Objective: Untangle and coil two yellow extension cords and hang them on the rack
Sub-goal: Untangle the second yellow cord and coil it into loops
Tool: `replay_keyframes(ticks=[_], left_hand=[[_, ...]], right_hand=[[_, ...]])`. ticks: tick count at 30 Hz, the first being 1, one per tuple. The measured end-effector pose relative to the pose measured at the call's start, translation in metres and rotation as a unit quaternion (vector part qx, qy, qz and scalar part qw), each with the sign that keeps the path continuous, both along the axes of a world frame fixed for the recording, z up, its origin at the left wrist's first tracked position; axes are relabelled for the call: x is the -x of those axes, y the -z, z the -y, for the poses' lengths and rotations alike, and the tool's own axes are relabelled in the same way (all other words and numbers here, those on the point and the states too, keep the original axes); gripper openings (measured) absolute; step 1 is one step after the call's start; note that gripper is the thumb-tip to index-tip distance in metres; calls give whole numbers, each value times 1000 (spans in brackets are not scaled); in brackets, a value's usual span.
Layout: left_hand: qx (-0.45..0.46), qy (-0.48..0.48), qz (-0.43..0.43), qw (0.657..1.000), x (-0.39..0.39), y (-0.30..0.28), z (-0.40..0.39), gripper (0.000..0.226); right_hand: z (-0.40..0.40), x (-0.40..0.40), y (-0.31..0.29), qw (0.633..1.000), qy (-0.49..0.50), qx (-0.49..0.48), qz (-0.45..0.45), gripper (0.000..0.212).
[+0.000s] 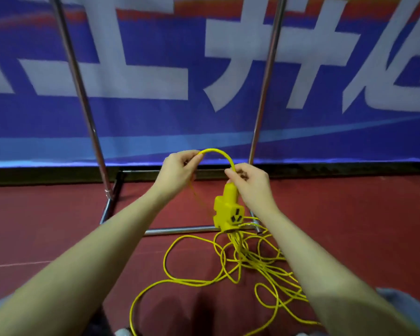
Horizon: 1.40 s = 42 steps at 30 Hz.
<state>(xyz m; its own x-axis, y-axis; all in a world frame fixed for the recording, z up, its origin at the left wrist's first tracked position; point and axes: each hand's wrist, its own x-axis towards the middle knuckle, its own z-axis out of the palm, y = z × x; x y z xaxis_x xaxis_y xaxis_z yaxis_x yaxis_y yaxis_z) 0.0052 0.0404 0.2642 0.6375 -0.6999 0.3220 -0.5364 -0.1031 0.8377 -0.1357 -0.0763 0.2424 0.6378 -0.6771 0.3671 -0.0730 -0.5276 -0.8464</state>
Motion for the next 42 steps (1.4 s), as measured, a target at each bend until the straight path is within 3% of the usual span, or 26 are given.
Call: replay_keyframes(ticks=[3,5,7,10,13,17,22,26,29,34,36,38,42], left_hand=[[-49,-38,21,998,-1,-18,-13,22],[-31,-57,48,997,2,-30,-25,31],[-1,5,2,1000,12,-43,-40,27],[-90,130,-64,985,27,-54,-52,42],[-119,116,-43,985,29,-54,-49,31],[-68,130,-155,977,22,-48,-53,24],[-53,170,-167,970,7,-51,-68,20],[-26,150,-163,975,-7,-44,-75,22],[20,121,-182,976,-17,-37,-75,26],[124,11,-267,956,-37,-30,-73,19],[159,-19,-280,947,-47,-29,-77,20],[145,-32,-263,953,-56,-28,-83,22],[16,-74,-159,984,-67,-17,-92,6]], right_hand=[[-13,-13,-37,1000,20,6,16,12],[-22,-18,-56,999,35,5,30,16],[-30,-22,-69,998,47,0,50,18],[-39,-27,-77,994,69,-25,83,20],[-40,-34,-71,991,75,-62,90,24],[-29,-36,-53,991,119,-5,63,21],[-13,-46,-38,999,-33,23,-2,4],[-10,-48,-30,990,-113,-86,7,31],[-17,-51,-28,959,-178,-215,45,31],[-18,-55,-17,943,-197,-267,-38,29],[-18,-52,-12,945,-208,-237,-89,24],[-19,-53,-12,952,-200,-216,-83,23],[-25,-56,-28,952,-178,-248,-25,24]])
